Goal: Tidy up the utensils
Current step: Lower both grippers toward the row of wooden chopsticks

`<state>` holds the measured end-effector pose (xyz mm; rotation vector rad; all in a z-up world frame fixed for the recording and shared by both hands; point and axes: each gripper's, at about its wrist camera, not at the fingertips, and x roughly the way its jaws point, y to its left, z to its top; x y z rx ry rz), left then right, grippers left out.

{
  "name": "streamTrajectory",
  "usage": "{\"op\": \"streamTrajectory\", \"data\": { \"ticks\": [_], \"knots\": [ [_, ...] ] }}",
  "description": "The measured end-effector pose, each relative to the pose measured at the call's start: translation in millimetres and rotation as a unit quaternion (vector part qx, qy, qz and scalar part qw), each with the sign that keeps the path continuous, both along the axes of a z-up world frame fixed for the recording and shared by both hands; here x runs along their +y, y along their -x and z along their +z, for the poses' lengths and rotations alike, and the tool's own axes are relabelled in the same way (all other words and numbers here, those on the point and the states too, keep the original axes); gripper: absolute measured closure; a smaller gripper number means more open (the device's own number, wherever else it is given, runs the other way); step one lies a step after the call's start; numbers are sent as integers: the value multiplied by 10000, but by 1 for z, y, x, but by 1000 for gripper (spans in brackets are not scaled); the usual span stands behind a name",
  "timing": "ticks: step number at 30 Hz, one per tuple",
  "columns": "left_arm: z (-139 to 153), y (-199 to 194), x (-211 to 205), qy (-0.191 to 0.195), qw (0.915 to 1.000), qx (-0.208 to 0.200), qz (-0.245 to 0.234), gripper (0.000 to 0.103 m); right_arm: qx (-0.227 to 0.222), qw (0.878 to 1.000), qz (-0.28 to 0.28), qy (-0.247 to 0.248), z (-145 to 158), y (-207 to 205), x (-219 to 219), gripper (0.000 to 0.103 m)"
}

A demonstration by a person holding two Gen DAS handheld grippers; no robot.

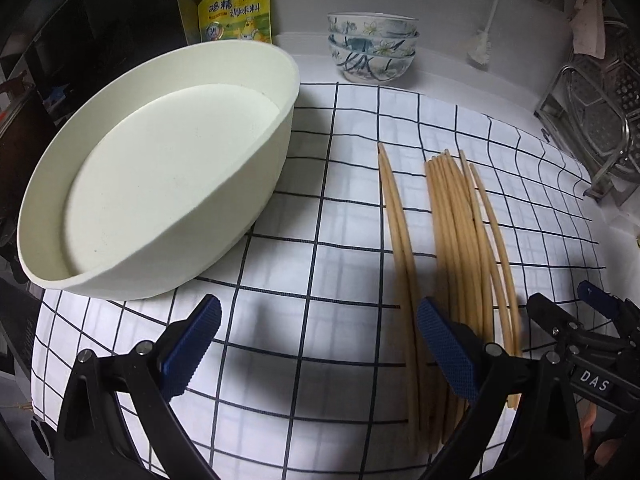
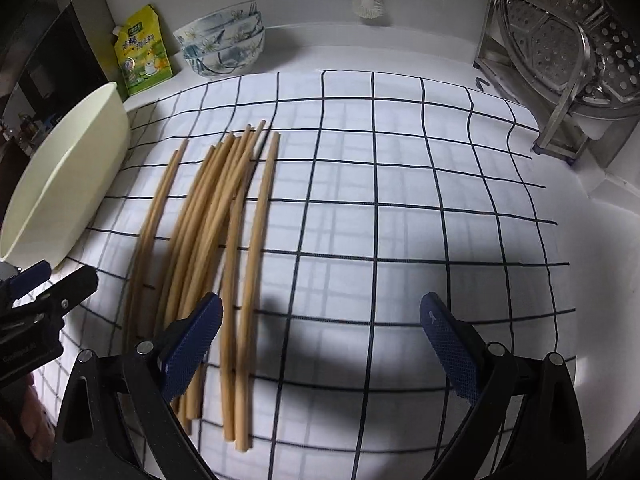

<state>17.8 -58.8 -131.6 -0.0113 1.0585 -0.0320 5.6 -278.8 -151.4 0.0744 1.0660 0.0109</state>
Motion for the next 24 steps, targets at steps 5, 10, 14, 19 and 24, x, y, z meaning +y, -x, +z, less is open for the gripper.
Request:
{"op": "streamTrajectory", "data": {
  "ticks": [5, 10, 14, 19, 24],
  "knots": [
    [-7, -5, -1, 87, 10000, 25, 39, 6, -7, 9998, -8, 188, -9, -11, 1, 9],
    [-12, -8, -7, -13, 10000, 31, -33, 6, -20, 9995, 148, 294, -13, -15, 8, 9],
    [-18, -8, -11, -135, 9998, 116, -96, 6, 9, 9993, 151, 331, -17, -16, 5, 9],
    [-24, -9, -15, -312, 9993, 193, -98, 6, 39, 9995, 42, 301, -20, -13, -4, 9],
    [-29, -13, -16, -432, 9987, 272, -95, 6, 17, 9996, -28, 277, -20, -12, -9, 9]
  ]
}}
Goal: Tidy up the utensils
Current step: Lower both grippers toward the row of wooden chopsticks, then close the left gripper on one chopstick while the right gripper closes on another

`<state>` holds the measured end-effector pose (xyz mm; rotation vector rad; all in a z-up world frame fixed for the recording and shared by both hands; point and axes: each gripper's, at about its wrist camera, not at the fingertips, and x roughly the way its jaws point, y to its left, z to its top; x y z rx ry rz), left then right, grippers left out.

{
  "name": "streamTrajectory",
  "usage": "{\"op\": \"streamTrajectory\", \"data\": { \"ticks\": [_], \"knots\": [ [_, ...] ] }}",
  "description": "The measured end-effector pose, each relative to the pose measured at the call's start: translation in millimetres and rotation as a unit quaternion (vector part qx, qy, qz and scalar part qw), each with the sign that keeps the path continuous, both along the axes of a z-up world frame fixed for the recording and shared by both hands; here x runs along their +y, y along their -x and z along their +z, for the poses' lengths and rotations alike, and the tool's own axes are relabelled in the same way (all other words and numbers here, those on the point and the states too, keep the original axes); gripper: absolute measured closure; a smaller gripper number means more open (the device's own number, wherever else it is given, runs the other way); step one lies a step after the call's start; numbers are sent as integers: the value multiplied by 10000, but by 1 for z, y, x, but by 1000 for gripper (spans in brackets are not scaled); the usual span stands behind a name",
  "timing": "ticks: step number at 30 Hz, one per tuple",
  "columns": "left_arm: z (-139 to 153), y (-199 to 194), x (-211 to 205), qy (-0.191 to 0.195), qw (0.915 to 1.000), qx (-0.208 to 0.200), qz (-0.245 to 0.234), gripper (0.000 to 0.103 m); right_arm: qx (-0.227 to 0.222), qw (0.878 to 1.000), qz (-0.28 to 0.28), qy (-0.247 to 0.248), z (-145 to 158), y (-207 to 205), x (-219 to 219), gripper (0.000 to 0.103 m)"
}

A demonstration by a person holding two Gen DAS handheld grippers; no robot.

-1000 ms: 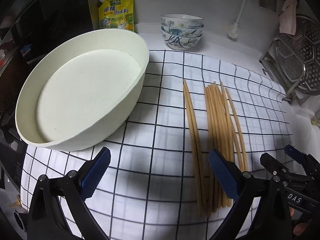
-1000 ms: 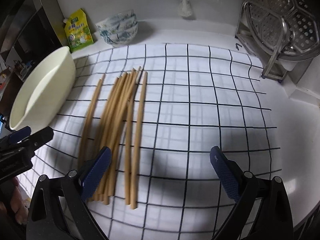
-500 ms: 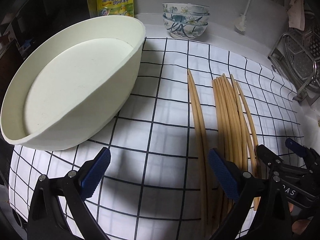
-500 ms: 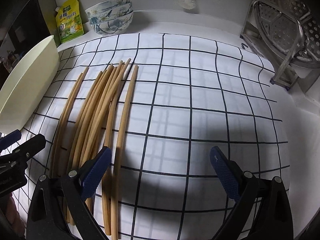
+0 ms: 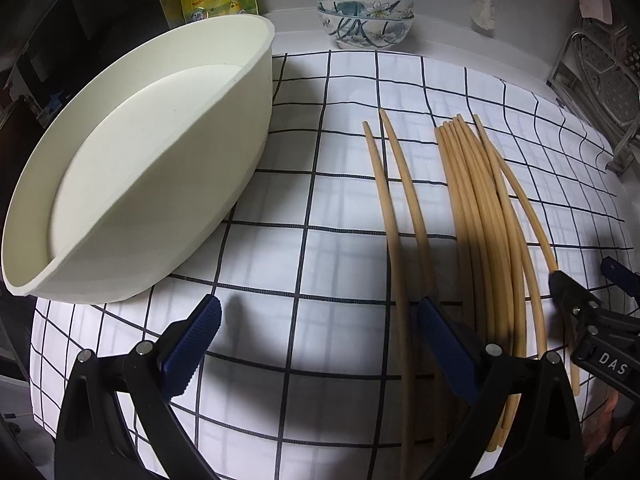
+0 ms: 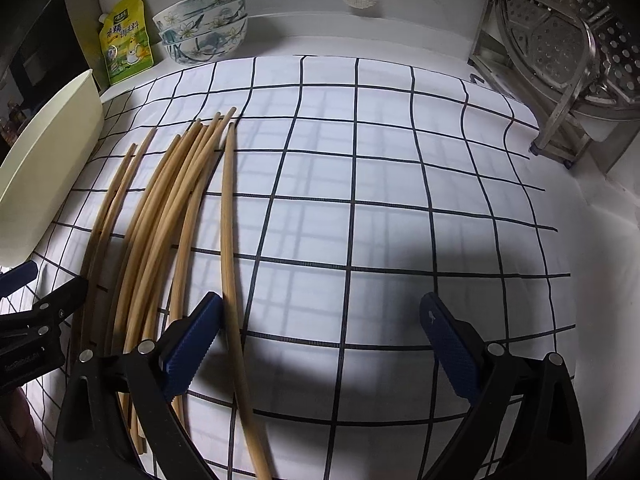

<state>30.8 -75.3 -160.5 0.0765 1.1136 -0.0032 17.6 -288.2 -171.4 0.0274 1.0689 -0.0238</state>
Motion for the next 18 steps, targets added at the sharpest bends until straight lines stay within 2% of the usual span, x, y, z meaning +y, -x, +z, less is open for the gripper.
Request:
{"op": "streamTrajectory", "data": {
  "ticks": [6, 9, 13, 14, 16, 17, 18],
  "knots": [
    [-2, -3, -2, -25, 10000, -40, 60, 6, -124, 9998, 114, 81, 1, 0, 3, 9],
    [-2, -5, -3, 10, 9999, -70, 72, 11, -203, 9992, 280, 184, 2, -1, 9, 10],
    [2, -5, -9, 196, 9998, -63, -78, 37, -213, 9982, 569, -13, 5, -2, 16, 26],
    [3, -5, -10, 189, 9997, -77, -120, 40, -215, 9979, 618, 6, 5, -2, 17, 32],
    [4, -4, -14, 254, 9994, -59, -224, 58, -227, 9968, 772, 8, 7, -2, 21, 40],
    [5, -4, -15, 278, 9992, -63, -265, 61, -228, 9964, 822, 4, 8, -3, 25, 47],
    [5, -4, -17, 280, 9992, -48, -284, 69, -226, 9960, 870, 14, 8, -3, 26, 51]
  ]
}}
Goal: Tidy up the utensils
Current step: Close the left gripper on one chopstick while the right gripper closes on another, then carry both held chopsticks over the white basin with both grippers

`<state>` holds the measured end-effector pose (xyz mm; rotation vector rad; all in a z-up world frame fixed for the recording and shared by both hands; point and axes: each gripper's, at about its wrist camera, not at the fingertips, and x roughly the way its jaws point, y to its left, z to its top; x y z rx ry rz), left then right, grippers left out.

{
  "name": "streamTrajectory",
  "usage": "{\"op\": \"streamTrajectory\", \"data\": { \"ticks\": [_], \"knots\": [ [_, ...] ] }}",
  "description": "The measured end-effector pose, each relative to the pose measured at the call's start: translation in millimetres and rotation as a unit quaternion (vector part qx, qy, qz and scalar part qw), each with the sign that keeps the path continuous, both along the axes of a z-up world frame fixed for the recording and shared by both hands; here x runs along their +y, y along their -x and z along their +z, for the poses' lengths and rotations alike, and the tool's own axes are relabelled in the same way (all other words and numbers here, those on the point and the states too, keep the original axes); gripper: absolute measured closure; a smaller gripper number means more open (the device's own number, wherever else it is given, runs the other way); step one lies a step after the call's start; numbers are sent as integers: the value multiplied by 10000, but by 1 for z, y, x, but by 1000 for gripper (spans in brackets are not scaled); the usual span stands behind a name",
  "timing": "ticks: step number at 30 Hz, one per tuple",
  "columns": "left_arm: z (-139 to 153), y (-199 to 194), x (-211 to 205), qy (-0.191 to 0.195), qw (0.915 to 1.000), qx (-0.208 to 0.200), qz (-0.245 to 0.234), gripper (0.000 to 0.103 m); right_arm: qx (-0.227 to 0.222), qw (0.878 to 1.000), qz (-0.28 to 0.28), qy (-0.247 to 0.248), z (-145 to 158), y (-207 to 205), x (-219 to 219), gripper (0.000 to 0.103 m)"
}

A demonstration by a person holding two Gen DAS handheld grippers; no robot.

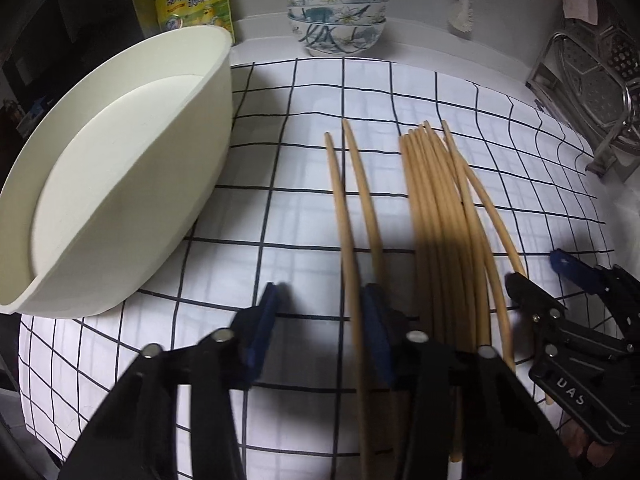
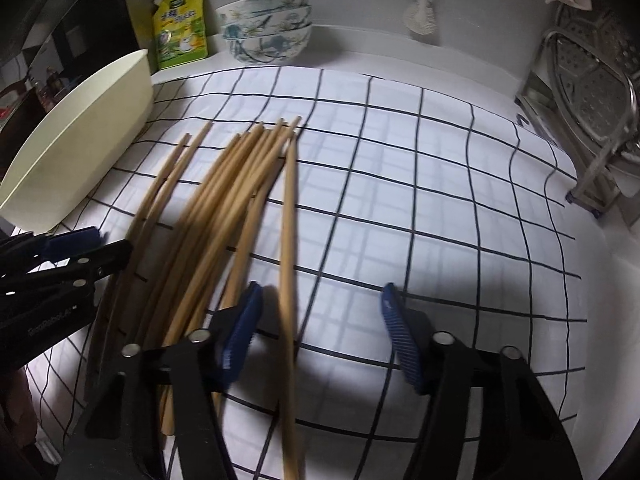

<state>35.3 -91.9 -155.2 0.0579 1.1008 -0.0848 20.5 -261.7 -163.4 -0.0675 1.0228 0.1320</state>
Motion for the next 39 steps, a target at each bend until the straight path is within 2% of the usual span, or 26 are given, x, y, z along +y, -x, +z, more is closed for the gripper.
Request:
{"op": "streamTrajectory", "data": {
  "ticks": [3, 4, 5, 7, 15, 24, 29, 32, 36, 39],
  "knots": [
    [1, 0, -4, 28, 9999, 48, -116, 85, 73, 9999, 130, 36, 2, -3, 6, 77],
    [1, 0, -5, 31, 9999, 60, -142, 90, 105, 9998, 134, 60, 2, -4, 6, 95],
    [1, 0, -6, 44, 9998, 76, -168, 93, 150, 9998, 107, 96, 2, -5, 5, 96],
    [1, -2, -6, 73, 9997, 115, -202, 96, 192, 9998, 105, 27, 1, -7, 2, 97],
    [10, -3, -1, 347, 9984, 296, -324, 96, 318, 9987, -234, -320, 10, -2, -13, 97],
    [72, -2, 13, 710, 9955, -70, -625, 96, -91, 9974, -469, -542, 71, 3, -7, 97],
    [116, -9, 43, 859, 9935, -413, -630, 96, -437, 9951, -346, -819, 109, -7, 24, 97],
    [137, -18, 75, 802, 9933, -670, -488, 96, -607, 9932, -145, -985, 126, -22, 56, 97],
    [148, -34, 125, 550, 9939, -943, -168, 96, -673, 9908, 208, -1152, 134, -46, 109, 97],
    [143, -44, 158, 281, 9940, -1055, 7, 96, -600, 9891, 466, -1260, 131, -68, 155, 97]
  ]
}}
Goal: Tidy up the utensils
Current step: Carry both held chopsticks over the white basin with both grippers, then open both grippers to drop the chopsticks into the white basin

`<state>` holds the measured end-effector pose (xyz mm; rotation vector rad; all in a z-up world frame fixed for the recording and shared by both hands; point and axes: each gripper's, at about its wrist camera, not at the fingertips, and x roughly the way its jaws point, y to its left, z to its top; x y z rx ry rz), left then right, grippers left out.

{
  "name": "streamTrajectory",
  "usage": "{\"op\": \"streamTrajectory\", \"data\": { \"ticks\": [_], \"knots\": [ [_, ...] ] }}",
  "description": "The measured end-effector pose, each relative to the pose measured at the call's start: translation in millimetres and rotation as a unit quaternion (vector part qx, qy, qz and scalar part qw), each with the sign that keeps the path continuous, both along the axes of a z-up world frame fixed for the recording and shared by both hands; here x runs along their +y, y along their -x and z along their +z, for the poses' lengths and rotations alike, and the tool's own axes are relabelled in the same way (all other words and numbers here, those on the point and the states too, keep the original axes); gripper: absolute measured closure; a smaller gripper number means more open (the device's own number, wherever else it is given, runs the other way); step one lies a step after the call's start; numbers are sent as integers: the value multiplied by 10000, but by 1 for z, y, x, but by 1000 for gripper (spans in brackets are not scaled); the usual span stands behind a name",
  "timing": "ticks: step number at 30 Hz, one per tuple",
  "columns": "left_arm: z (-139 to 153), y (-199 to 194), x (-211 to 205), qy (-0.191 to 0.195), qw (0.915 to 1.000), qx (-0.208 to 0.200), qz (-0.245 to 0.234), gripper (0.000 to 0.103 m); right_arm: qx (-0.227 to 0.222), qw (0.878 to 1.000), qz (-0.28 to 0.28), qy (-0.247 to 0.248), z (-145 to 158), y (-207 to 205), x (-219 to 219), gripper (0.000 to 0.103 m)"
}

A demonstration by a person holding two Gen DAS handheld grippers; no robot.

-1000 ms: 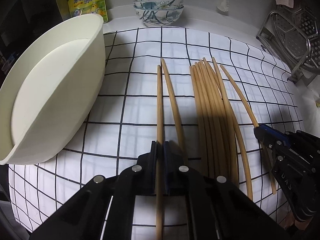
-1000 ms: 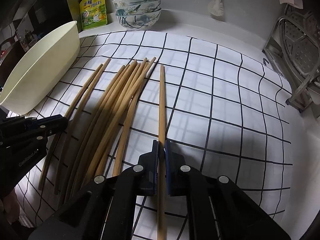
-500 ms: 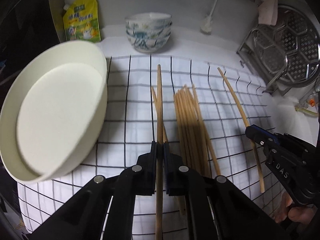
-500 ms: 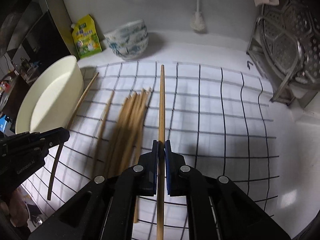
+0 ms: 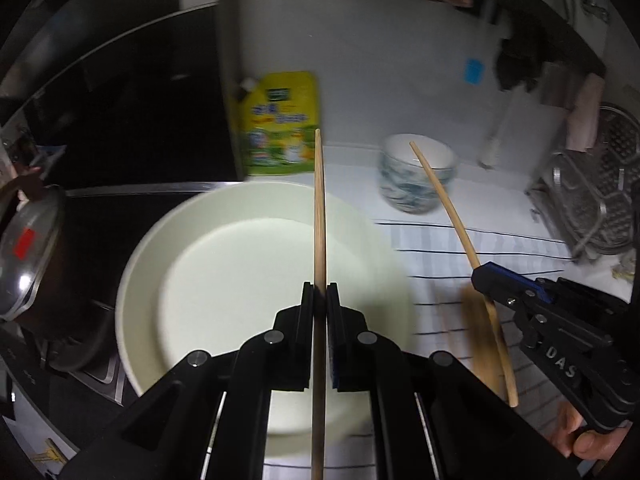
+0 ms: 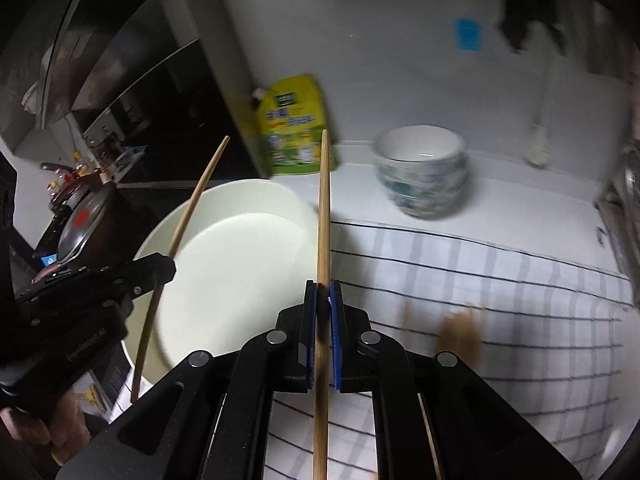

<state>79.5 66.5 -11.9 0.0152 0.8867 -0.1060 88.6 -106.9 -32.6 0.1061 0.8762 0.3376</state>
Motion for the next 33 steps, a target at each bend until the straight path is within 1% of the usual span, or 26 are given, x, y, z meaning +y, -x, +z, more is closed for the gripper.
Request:
{"op": "streamTrajectory", "data": {
  "ticks": [4, 7, 10, 13, 18, 21, 23, 24, 25, 26, 28, 29, 30, 31, 33],
  "knots": [
    [-24, -21, 42, -165, 9994, 236, 196, 96, 167, 9996, 224, -84, -12, -24, 55, 97],
    [-41, -33, 61, -200, 9987, 407, 233, 96, 338, 9988, 322, -121, -25, -40, 85, 97],
    [-58, -46, 71, -175, 9978, 603, 211, 96, 562, 9979, 314, -104, -44, -52, 103, 97],
    [-70, -52, 76, -250, 9971, 708, 109, 96, 807, 9965, 210, -35, -61, -59, 112, 97],
    [-84, -56, 78, -228, 9961, 850, -15, 96, 1125, 9936, 22, 78, -85, -61, 111, 97],
    [-91, -60, 80, -218, 9951, 961, -18, 95, 1241, 9922, -109, 97, -93, -62, 106, 97],
    [-94, -62, 81, -200, 9946, 1017, -18, 95, 1248, 9920, -156, 106, -92, -61, 104, 96],
    [-93, -62, 82, -210, 9948, 998, 0, 94, 1214, 9923, -201, 110, -90, -60, 102, 94],
    [-92, -61, 83, -203, 9951, 971, -3, 91, 1168, 9928, -236, 113, -88, -59, 102, 88],
    [-90, -60, 83, -197, 9953, 945, 9, 89, 1110, 9934, -250, 119, -84, -58, 102, 87],
    [-86, -58, 87, -180, 9958, 894, 85, 70, 1017, 9943, -265, 162, -79, -56, 101, 87],
    [-83, -57, 89, -159, 9960, 867, 121, 65, 964, 9948, -277, 179, -76, -56, 101, 86],
    [-81, -55, 91, -143, 9963, 831, 164, 54, 976, 9947, -283, 170, -73, -55, 101, 86],
    [-77, -52, 93, -125, 9968, 760, 206, 53, 954, 9949, -271, 170, -70, -53, 100, 86],
    [-72, -48, 94, -123, 9970, 731, 230, 53, 913, 9953, -243, 196, -64, -47, 100, 86]
  ]
}}
